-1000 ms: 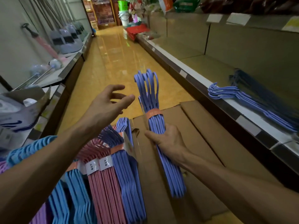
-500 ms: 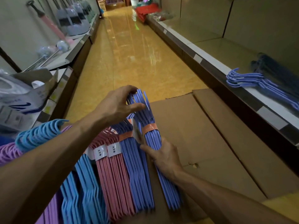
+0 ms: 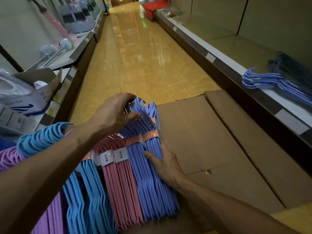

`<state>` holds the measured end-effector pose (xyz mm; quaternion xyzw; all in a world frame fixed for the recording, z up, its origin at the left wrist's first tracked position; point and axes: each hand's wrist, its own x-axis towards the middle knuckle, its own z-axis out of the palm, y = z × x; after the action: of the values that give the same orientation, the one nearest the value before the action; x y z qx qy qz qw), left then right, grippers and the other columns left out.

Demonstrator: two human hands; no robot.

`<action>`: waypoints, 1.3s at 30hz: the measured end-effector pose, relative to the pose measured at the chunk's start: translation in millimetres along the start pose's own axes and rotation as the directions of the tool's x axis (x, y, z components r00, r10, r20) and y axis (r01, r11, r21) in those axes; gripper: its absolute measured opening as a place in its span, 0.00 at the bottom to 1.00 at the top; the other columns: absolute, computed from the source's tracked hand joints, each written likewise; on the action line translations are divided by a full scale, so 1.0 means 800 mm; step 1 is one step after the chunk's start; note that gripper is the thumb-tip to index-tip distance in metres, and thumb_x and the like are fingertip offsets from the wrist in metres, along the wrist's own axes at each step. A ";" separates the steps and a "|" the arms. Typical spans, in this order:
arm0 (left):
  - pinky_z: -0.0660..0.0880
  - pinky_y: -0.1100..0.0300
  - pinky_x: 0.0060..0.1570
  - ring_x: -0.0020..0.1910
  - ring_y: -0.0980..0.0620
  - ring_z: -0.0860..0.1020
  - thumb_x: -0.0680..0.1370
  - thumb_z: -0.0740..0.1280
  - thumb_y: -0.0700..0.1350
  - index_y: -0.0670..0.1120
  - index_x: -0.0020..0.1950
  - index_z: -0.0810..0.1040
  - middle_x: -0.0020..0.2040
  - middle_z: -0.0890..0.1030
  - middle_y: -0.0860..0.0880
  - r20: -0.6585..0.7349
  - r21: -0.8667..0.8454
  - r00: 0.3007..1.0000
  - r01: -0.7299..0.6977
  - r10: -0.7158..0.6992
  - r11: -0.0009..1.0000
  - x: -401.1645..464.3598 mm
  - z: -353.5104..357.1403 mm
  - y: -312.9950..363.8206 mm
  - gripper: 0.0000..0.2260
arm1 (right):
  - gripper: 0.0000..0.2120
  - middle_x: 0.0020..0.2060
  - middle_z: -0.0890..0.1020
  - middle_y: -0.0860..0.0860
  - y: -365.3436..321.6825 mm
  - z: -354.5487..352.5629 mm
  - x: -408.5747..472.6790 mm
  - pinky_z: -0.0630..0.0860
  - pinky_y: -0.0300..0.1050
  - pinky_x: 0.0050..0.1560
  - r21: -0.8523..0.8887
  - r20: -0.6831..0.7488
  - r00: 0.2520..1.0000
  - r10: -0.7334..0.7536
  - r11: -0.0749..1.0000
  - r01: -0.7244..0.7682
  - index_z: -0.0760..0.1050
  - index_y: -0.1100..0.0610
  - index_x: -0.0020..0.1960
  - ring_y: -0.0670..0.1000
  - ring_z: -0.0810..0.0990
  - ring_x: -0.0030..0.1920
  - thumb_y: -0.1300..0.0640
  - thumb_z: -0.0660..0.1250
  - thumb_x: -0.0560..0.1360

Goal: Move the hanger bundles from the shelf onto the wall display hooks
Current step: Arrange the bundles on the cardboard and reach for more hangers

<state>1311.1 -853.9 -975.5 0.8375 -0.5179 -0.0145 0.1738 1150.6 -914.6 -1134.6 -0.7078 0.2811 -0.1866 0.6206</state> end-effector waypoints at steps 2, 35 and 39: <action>0.68 0.67 0.44 0.52 0.54 0.73 0.76 0.71 0.52 0.44 0.69 0.73 0.62 0.78 0.44 0.005 0.020 1.000 0.004 -0.005 1.000 0.000 0.001 0.002 0.25 | 0.28 0.67 0.76 0.51 0.001 -0.002 0.001 0.74 0.56 0.67 -0.019 0.029 0.999 0.036 0.999 -0.036 0.65 0.52 0.73 0.52 0.75 0.67 0.43 0.67 0.78; 0.77 0.63 0.44 0.45 0.62 0.83 0.81 0.63 0.49 0.53 0.55 0.81 0.48 0.84 0.53 0.045 -0.623 0.986 -0.100 0.163 0.776 0.019 0.076 0.253 0.08 | 0.09 0.53 0.81 0.51 -0.076 -0.387 -0.117 0.73 0.42 0.53 -0.720 -0.210 0.977 -0.047 0.683 -0.122 0.78 0.55 0.56 0.49 0.78 0.53 0.52 0.64 0.79; 0.77 0.62 0.43 0.45 0.61 0.83 0.81 0.63 0.48 0.54 0.56 0.80 0.48 0.84 0.52 0.102 -0.656 0.978 -0.072 0.183 0.751 0.030 0.098 0.268 0.08 | 0.08 0.54 0.81 0.52 -0.083 -0.441 -0.103 0.73 0.43 0.51 -0.765 -0.299 0.951 -0.075 0.615 -0.192 0.78 0.54 0.55 0.51 0.78 0.54 0.54 0.64 0.79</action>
<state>1120.7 -982.9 -979.9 0.6839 -0.5491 -0.2480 0.4114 881.5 -1130.6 -1005.9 -0.8606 0.4484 -0.1298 0.2035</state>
